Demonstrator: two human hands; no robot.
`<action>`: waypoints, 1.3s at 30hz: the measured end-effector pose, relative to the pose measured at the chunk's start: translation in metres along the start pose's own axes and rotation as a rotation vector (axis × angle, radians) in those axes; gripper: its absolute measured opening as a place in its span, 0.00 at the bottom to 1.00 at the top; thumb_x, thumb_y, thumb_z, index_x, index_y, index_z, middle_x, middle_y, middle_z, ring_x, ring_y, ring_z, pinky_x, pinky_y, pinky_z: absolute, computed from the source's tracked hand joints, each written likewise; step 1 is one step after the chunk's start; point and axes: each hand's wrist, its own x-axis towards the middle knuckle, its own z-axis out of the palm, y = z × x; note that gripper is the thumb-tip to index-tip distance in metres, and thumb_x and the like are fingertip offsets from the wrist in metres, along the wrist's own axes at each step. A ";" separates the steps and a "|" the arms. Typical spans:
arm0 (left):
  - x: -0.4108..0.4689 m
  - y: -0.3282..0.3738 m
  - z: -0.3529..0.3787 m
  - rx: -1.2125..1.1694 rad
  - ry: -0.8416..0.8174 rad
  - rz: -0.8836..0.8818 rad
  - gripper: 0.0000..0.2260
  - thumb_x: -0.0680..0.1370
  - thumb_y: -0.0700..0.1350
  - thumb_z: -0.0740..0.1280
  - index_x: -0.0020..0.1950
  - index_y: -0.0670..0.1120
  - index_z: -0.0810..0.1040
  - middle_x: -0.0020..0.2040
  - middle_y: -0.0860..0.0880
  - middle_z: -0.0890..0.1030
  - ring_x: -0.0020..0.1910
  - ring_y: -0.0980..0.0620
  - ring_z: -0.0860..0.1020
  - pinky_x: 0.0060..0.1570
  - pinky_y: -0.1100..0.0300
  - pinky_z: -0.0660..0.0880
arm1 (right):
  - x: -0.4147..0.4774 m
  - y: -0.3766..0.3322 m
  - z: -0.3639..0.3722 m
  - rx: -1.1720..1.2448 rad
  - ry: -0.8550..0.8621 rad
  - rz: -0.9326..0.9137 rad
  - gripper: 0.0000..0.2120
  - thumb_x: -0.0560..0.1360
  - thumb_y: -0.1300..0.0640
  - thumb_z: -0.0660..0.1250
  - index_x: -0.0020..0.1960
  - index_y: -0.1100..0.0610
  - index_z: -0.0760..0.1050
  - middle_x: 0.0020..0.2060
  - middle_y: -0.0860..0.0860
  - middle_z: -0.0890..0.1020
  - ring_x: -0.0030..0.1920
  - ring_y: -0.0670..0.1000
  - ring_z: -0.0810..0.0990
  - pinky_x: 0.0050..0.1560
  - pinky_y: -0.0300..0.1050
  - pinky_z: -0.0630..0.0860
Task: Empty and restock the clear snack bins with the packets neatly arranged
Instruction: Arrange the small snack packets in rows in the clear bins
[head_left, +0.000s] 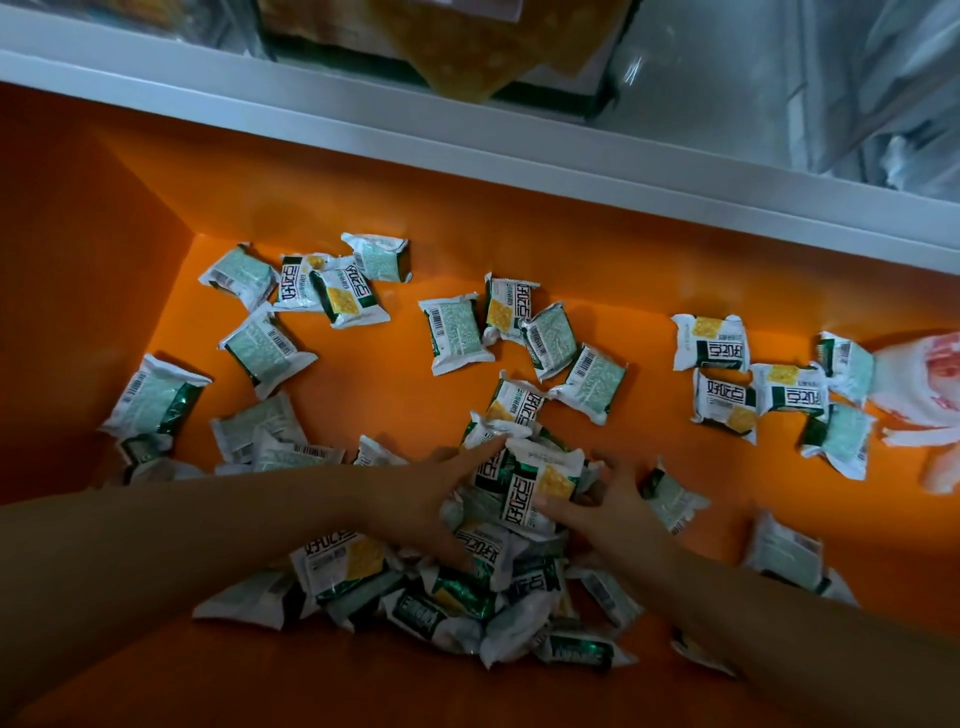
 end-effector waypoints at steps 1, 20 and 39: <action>0.004 0.003 -0.001 -0.087 -0.011 -0.016 0.50 0.73 0.50 0.73 0.72 0.67 0.34 0.75 0.55 0.50 0.68 0.47 0.66 0.57 0.59 0.73 | 0.000 -0.002 -0.002 -0.012 -0.010 -0.012 0.23 0.67 0.51 0.76 0.54 0.45 0.66 0.55 0.44 0.77 0.57 0.51 0.78 0.57 0.60 0.77; 0.001 0.007 0.003 -0.209 0.086 0.013 0.44 0.75 0.46 0.72 0.77 0.61 0.42 0.76 0.49 0.55 0.66 0.47 0.71 0.55 0.56 0.77 | -0.003 -0.008 0.005 0.079 -0.036 0.039 0.40 0.73 0.47 0.71 0.77 0.47 0.51 0.74 0.48 0.62 0.70 0.57 0.66 0.64 0.63 0.69; 0.010 0.013 0.009 -0.431 0.380 0.068 0.44 0.73 0.43 0.74 0.77 0.60 0.47 0.77 0.53 0.55 0.71 0.56 0.61 0.54 0.70 0.70 | 0.012 -0.033 0.018 0.258 -0.034 0.127 0.42 0.72 0.47 0.71 0.76 0.38 0.48 0.77 0.51 0.55 0.72 0.63 0.64 0.62 0.68 0.70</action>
